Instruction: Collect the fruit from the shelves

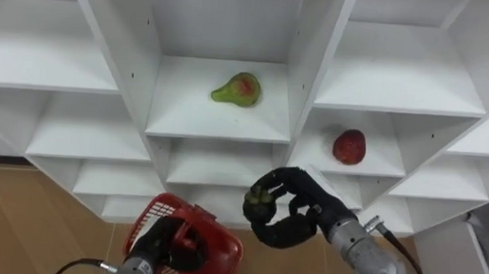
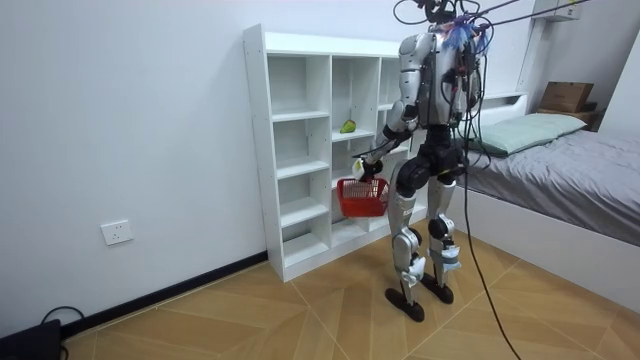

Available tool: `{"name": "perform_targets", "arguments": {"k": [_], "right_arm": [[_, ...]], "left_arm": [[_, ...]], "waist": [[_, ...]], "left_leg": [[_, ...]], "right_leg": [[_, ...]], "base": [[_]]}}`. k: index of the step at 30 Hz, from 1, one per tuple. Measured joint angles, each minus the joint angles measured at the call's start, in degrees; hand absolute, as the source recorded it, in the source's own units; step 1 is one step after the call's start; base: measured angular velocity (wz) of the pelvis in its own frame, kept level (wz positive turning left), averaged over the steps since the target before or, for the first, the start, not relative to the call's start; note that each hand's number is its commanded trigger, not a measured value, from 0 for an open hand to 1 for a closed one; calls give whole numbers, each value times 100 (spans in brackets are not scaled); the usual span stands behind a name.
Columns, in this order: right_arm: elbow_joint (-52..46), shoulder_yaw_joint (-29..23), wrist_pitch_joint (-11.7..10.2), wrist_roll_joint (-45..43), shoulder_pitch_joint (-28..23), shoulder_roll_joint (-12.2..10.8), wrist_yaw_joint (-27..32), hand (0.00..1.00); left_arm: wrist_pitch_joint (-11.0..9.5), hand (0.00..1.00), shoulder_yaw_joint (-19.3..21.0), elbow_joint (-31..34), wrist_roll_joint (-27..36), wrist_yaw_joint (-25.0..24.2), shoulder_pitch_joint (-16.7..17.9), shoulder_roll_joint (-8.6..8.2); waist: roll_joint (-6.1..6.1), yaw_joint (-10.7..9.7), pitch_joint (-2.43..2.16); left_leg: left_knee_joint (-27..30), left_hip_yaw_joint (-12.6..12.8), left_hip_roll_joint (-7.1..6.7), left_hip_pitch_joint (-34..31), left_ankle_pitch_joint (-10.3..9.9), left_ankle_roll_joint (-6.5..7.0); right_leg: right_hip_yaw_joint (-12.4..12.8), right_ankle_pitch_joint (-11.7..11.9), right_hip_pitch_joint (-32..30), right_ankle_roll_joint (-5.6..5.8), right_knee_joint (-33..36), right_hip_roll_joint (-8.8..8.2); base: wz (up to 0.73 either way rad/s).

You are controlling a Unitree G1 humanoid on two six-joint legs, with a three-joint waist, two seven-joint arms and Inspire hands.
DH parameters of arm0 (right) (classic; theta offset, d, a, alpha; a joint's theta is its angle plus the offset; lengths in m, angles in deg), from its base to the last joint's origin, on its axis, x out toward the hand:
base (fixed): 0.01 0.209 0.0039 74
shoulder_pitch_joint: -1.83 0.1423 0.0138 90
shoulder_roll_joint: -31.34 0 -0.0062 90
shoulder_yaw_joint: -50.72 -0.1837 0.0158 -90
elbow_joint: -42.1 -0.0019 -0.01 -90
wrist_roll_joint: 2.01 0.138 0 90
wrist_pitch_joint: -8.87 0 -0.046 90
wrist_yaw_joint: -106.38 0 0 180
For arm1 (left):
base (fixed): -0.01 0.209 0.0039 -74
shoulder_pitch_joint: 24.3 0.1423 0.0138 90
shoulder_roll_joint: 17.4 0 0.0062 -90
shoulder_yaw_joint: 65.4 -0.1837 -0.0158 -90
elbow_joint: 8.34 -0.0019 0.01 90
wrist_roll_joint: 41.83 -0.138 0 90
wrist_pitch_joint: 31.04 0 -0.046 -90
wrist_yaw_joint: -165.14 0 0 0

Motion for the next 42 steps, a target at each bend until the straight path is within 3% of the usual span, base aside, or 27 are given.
{"name": "perform_targets", "arguments": {"k": [4,10,42], "right_arm": [[332,129,-27,-94,39,-81,101,100],[421,246,-112,-100,42,-137,146,100],[1138,526,-205,-98,130,-140,382,100]], "left_arm": [[-72,100,-222,210,15,-68,-7,6],[-252,100,-237,242,23,-160,-46,13],[-323,100,-541,533,453,-533,-211,-6]], "waist": [[3,-6,1],[10,4,2],[167,15,10]], "left_leg": [[60,-116,-2,-167,1,-2],[60,-149,-7,-256,14,-6],[93,-222,-8,-306,29,-18]], "right_leg": [[-111,2,-104,-3,1,-8],[-137,3,-184,-5,0,-7],[-302,6,-175,-12,0,-17]], "base": [[12],[2],[0]]}}
